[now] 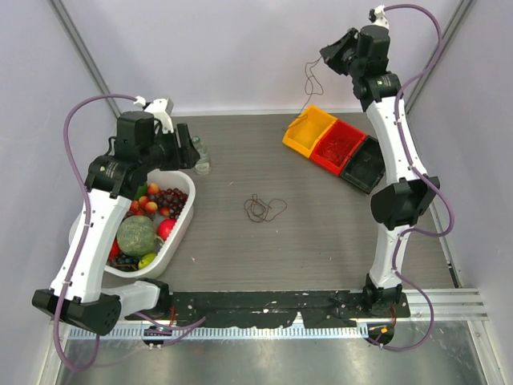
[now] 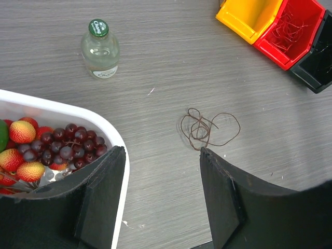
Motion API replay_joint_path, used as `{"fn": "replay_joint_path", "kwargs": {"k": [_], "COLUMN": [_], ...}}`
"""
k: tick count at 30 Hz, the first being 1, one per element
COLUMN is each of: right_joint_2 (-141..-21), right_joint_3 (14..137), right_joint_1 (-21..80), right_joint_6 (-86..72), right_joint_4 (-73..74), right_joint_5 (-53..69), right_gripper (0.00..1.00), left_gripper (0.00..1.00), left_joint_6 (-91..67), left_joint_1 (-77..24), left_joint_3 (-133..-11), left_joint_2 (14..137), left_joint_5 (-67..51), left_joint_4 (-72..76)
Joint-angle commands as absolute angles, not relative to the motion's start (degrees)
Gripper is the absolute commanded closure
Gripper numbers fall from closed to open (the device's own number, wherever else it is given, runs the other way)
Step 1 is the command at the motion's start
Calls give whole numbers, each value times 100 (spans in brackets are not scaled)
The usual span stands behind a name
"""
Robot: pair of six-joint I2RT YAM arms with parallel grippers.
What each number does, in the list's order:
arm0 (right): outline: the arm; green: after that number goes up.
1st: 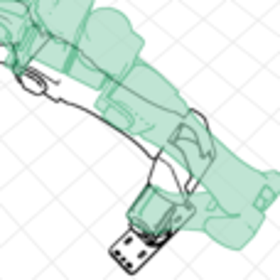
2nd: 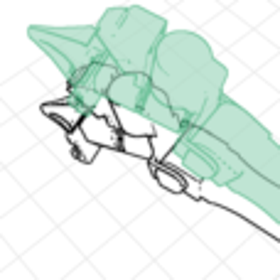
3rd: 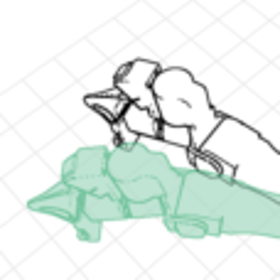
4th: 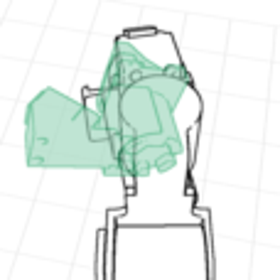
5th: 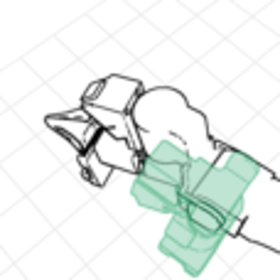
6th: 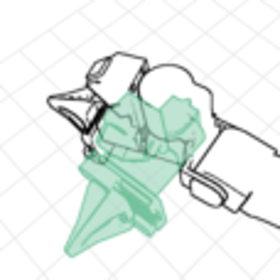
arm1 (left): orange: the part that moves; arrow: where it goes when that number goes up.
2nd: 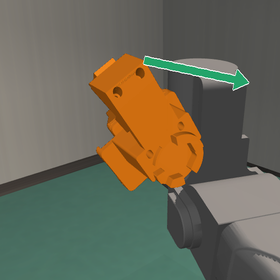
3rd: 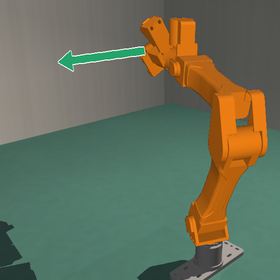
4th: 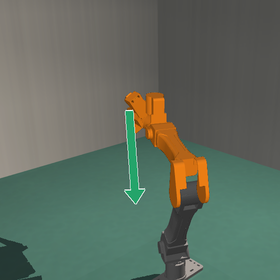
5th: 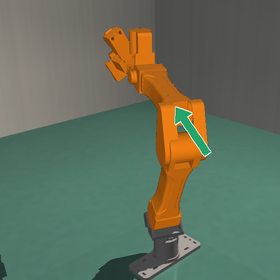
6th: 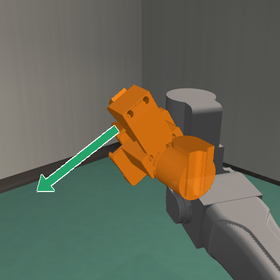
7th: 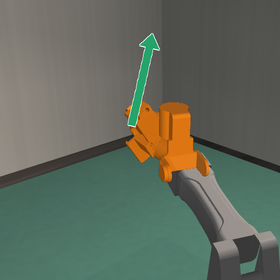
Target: Untangle the cables
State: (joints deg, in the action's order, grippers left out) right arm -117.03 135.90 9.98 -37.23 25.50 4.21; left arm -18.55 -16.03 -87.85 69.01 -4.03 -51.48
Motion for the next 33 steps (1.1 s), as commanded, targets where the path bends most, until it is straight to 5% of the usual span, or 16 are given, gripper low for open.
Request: {"fn": "replay_joint_path", "kwargs": {"k": [1,14,28,30,33], "right_joint_2": [-11549,-12322,-13922,-13799,-13737], "right_joint_3": [13090,12111,13395,13377,13718], "right_joint_1": [923,914,1037,1055,1055], "right_joint_6": [-3560,-3902,-3859,-3675,-3393], "right_joint_4": [2277,2267,3278,3313,3759], "right_joint_5": [150,-633,-694,-677,-668], "right_gripper": [99,99,99,94,70], "left_gripper": [37,37,37,37,37], "left_joint_6": [-1731,-1784,-1793,-1802,-1837], "left_joint_1": [-1573,-1582,-1582,-1591,-1582], "left_joint_3": [-8833,-8772,-8772,-8763,-8737], "left_joint_2": [6741,6662,6636,6627,6618], "left_joint_5": [-325,-237,-281,-325,-378], "left_joint_4": [-4851,-4861,-4896,-4887,-4852]}}
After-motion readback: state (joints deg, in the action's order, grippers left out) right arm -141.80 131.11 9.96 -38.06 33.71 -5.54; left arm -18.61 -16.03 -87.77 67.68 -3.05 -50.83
